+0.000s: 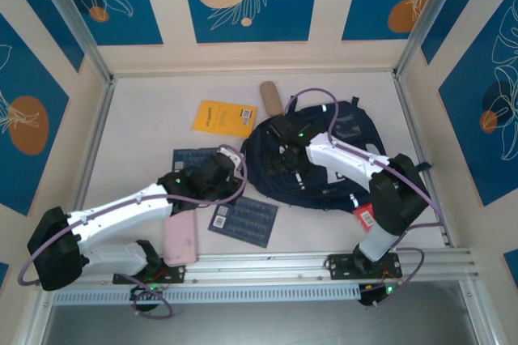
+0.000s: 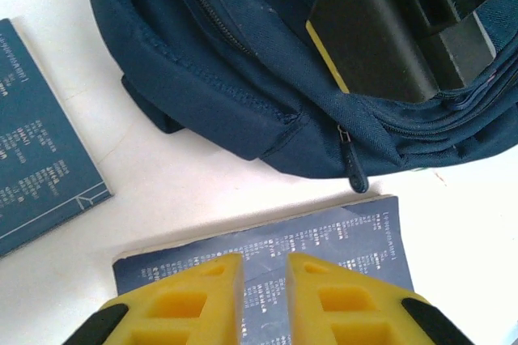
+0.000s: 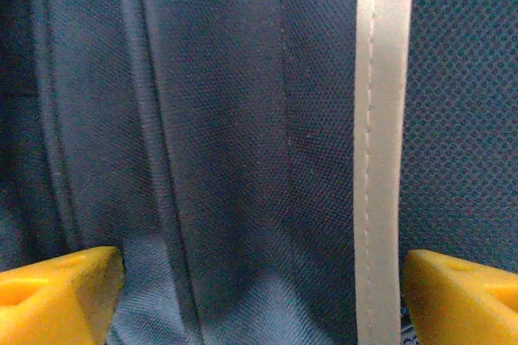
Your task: Pack the student bag
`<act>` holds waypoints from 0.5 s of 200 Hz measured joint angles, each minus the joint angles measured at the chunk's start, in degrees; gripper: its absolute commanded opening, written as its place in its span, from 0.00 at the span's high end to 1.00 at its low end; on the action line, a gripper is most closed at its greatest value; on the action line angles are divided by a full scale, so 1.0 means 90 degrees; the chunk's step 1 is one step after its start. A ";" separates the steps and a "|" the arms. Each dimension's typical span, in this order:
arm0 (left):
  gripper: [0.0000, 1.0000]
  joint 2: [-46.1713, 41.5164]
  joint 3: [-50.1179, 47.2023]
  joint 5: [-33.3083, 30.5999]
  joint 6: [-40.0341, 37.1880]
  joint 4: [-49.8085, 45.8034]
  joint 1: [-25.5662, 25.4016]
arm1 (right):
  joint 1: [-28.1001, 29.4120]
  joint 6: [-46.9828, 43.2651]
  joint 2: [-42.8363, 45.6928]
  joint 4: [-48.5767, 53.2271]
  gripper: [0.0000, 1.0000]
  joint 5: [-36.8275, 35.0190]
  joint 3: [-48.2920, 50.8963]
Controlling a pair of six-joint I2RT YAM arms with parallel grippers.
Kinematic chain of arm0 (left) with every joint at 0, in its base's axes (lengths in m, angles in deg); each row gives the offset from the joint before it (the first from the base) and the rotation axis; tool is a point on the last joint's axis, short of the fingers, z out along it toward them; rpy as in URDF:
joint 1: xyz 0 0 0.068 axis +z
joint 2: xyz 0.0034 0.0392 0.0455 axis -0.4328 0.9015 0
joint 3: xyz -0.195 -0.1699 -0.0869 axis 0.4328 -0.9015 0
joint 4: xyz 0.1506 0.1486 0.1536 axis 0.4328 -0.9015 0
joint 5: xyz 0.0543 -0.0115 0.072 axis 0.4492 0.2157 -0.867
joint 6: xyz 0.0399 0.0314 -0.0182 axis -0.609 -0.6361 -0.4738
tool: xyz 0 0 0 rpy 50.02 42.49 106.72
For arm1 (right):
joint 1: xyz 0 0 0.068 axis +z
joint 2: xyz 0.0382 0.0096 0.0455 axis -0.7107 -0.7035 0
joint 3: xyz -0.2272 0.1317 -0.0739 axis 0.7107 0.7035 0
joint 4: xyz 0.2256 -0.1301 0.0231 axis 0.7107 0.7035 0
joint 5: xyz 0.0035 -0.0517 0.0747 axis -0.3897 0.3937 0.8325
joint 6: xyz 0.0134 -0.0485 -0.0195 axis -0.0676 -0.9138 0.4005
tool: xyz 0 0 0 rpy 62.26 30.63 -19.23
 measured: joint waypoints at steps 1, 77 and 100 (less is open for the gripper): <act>0.80 -0.0005 -0.0002 0.0002 0.0000 0.0000 0.0002 | 0.0005 0.0032 -0.0010 0.0007 0.30 -0.0017 0.0000; 0.79 -0.0078 -0.0087 0.0017 0.0000 0.0024 0.0056 | 0.0066 -0.0112 -0.0044 -0.0034 0.51 -0.0284 0.0005; 0.78 -0.0063 -0.0087 0.0087 -0.0002 0.0027 0.0056 | 0.0039 -0.0170 -0.0087 -0.0036 0.53 -0.0277 0.0005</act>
